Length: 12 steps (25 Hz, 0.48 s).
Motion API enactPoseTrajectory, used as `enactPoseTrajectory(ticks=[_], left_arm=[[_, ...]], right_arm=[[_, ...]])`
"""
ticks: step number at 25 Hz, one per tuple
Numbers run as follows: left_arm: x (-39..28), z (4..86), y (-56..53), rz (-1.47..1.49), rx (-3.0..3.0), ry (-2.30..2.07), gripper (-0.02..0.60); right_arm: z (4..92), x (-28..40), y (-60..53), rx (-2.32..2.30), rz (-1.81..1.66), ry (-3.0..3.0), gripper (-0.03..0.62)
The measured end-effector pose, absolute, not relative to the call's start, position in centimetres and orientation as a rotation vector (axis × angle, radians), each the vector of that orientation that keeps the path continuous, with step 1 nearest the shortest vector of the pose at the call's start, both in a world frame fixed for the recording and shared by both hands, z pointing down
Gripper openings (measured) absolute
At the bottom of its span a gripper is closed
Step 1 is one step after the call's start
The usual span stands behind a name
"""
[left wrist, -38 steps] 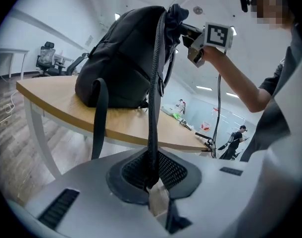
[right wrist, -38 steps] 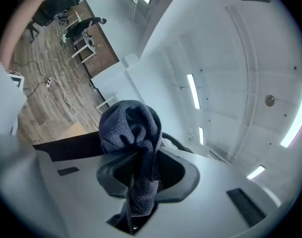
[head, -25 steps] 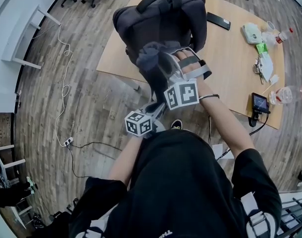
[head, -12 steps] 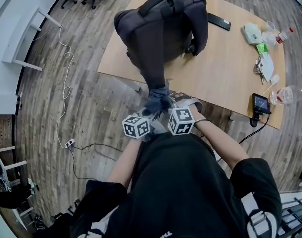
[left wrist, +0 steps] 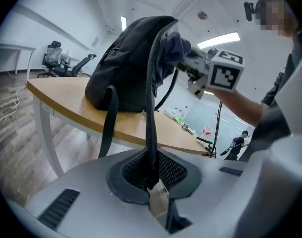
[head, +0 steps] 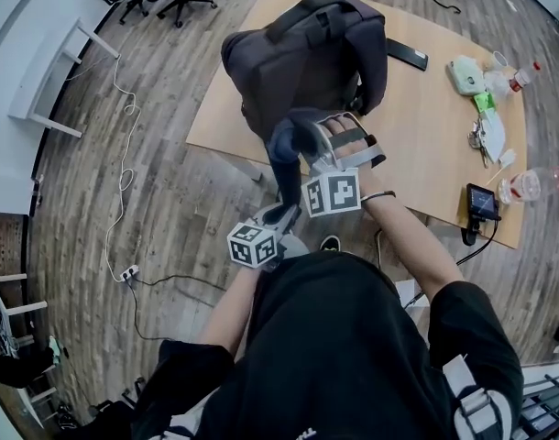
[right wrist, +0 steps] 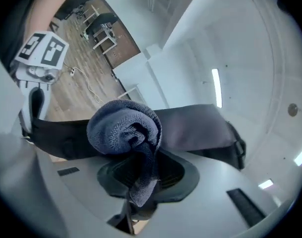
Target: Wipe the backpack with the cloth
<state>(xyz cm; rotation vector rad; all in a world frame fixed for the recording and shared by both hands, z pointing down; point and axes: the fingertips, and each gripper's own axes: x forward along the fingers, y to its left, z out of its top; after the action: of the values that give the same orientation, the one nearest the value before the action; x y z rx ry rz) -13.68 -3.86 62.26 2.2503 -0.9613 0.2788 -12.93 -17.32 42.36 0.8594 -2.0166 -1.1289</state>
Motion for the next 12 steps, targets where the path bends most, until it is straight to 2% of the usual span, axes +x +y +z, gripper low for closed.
enactPoseTrajectory(ticks=[8,12], left_arm=[[-11.4,62.5,-3.1,0.319,2.301,-0.874,0.046],[-9.9,63.2,-2.3,0.376,2.314,-0.8,0.046]], right_arm=[[27.9,-9.9,-21.6,1.144,-1.31,-1.962,0.083],[24.2,-11.2,-21.6,1.147,-1.438,-1.88,0.081]])
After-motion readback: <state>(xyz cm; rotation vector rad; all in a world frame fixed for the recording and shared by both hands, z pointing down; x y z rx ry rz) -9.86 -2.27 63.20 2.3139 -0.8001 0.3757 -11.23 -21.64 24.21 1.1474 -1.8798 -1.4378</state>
